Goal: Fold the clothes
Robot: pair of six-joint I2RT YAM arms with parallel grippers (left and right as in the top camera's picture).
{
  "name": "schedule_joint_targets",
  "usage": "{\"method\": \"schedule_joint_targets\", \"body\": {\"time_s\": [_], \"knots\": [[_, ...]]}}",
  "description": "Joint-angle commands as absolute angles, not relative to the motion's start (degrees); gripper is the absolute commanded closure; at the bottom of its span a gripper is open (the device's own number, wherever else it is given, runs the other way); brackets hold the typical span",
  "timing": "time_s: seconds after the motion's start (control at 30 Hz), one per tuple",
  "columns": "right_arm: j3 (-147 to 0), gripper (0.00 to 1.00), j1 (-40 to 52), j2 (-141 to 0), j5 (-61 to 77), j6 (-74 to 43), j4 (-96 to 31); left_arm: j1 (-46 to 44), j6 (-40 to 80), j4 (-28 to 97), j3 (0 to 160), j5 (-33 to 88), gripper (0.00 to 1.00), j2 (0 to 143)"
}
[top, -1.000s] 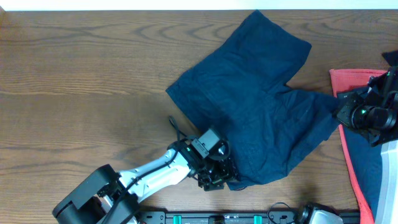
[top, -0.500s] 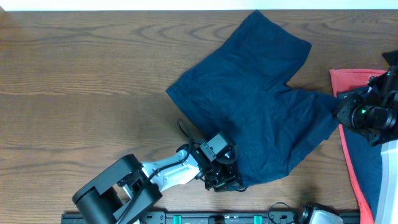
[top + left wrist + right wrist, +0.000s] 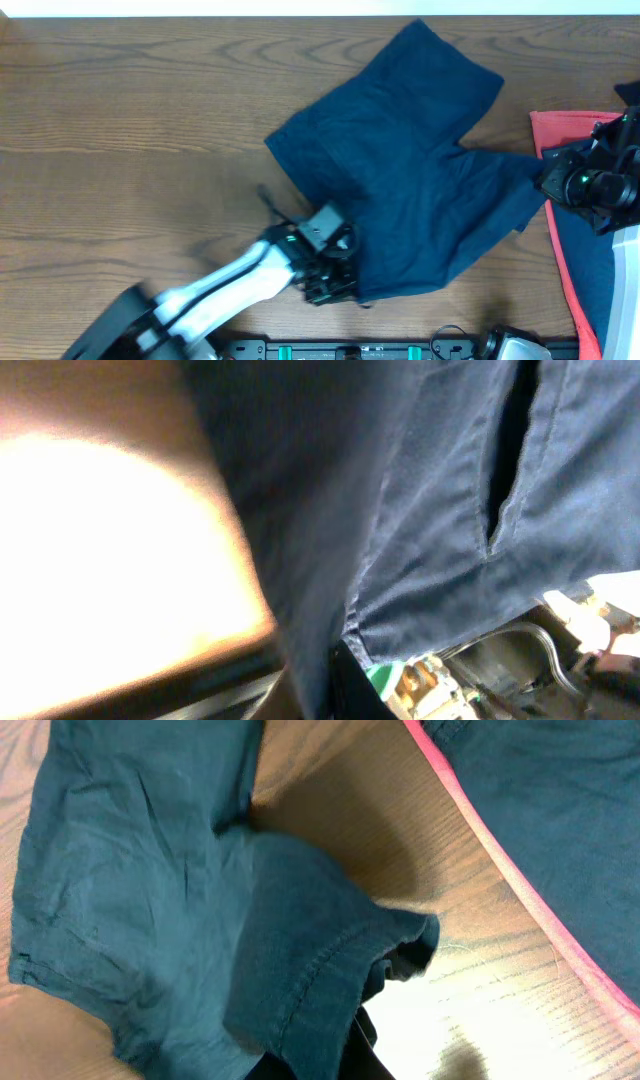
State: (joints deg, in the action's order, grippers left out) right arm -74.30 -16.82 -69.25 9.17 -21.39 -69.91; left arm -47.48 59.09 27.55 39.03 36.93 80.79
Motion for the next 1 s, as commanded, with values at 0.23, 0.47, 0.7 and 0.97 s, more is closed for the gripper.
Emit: {"method": "schedule_joint_targets", "body": {"time_s": [0.23,0.47,0.7,0.97], "knots": [[-74.96,0.99,-17.19,-67.94,9.93,-18.13,-75.46,-45.82,57.17,60.97,38.98,17.41,0.94,49.78],[-74.94,0.99,-17.15,-64.75,17.15,-17.78,-68.84,-45.82,60.10,64.51,39.03,11.22,0.94,41.01],[-74.91,0.99,-12.51,-68.07,21.80,-20.82,-54.52,-45.80,56.38,49.56,39.03,0.62,0.94,43.27],[-74.91,0.99,-7.60,-78.98,19.33,-24.56,-36.88,-43.46,54.28,45.78,39.03,-16.56,0.94,49.34]]}}
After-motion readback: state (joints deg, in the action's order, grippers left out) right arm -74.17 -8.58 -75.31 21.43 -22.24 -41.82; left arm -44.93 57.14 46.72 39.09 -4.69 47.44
